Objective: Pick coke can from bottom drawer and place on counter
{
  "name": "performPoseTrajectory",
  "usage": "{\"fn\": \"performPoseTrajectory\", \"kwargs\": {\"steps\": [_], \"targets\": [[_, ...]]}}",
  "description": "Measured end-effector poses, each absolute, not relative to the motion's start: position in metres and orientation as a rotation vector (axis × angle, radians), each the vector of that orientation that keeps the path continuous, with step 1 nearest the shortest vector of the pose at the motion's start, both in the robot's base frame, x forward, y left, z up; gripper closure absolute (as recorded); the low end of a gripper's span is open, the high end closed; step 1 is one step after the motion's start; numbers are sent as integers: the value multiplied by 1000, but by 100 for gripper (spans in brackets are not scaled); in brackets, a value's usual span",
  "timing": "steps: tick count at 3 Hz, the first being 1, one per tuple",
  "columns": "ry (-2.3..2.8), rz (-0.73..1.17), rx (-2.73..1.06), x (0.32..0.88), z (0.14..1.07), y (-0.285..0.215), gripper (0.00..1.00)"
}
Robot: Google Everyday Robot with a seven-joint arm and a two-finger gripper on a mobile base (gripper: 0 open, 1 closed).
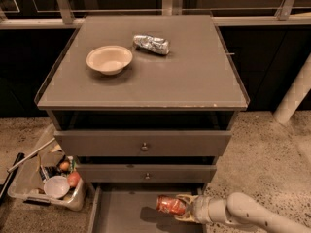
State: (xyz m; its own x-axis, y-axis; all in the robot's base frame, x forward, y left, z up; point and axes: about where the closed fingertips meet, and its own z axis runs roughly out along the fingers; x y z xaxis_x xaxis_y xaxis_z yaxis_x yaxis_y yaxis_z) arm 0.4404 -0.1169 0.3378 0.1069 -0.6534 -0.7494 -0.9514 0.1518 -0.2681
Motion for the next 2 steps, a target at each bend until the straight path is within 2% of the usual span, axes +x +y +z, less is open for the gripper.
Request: {"fn": "performPoseTrajectory", "kwargs": {"steps": [2], "targets": [[1583,373,-1597,443,426,-149,100]]}}
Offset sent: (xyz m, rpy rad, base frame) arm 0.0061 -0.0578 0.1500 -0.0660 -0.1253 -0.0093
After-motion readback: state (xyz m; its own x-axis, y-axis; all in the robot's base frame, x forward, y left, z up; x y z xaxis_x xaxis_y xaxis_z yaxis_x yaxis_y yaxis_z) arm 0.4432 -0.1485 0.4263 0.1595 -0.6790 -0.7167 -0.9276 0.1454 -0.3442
